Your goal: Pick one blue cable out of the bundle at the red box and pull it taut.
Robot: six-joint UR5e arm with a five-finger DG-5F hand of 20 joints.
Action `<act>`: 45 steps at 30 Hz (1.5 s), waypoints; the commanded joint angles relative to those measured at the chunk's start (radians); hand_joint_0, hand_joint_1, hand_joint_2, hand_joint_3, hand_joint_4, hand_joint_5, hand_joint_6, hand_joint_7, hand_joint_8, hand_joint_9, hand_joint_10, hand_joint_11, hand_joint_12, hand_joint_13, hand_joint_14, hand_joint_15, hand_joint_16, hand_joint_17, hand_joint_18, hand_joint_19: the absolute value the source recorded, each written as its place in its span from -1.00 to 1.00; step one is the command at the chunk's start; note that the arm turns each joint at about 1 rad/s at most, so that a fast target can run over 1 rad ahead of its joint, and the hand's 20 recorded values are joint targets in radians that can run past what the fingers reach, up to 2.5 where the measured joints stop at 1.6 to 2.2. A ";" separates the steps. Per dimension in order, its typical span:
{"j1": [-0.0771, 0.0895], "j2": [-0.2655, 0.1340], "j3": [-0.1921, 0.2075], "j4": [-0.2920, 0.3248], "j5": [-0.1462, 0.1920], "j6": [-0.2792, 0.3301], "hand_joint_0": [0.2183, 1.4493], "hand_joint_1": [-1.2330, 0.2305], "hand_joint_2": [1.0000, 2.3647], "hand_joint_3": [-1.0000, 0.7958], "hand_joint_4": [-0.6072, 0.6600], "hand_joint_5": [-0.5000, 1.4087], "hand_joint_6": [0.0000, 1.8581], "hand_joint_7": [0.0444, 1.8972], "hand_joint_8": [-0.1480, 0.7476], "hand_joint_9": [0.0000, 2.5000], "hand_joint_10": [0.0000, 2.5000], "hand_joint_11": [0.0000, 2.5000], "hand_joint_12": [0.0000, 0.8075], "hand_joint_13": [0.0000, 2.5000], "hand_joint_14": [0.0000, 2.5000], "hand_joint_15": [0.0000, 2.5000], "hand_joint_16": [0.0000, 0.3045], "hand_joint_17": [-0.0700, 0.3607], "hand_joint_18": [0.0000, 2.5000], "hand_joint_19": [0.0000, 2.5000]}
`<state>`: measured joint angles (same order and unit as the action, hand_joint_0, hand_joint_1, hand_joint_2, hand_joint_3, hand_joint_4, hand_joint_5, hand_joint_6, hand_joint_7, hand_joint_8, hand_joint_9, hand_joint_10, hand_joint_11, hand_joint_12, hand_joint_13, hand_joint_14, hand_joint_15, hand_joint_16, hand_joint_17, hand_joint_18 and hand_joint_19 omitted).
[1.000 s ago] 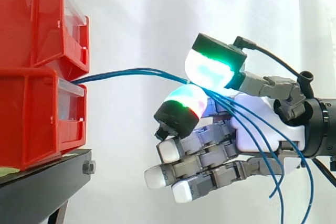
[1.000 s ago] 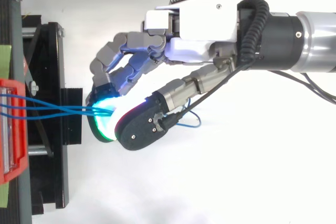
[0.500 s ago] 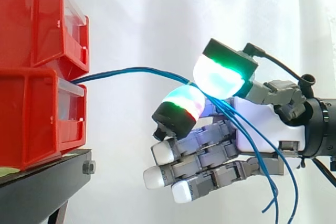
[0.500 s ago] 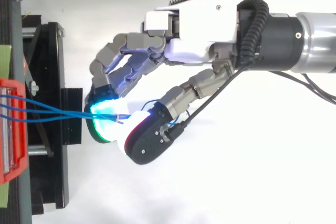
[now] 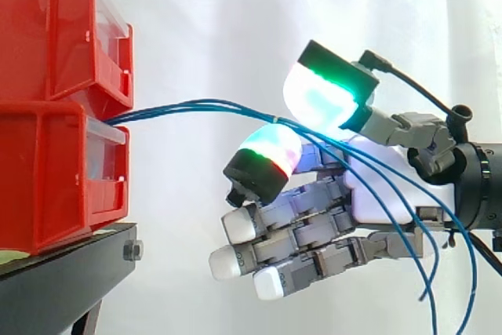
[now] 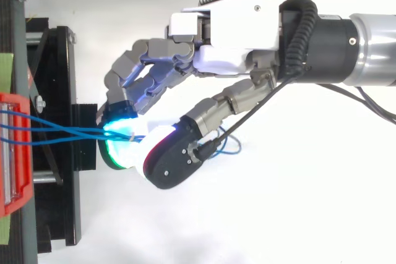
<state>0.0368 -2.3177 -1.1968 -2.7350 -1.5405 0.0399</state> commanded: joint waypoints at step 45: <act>0.003 0.001 0.014 -0.020 0.000 0.000 -0.49 -0.20 -1.00 -0.44 0.05 -0.64 -0.06 0.03 0.07 -0.42 -0.99 -0.67 -0.08 -0.65 -0.99 -0.83 -0.63 -0.09 -0.63 -0.75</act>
<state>0.0399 -2.3173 -1.1878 -2.7512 -1.5407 0.0399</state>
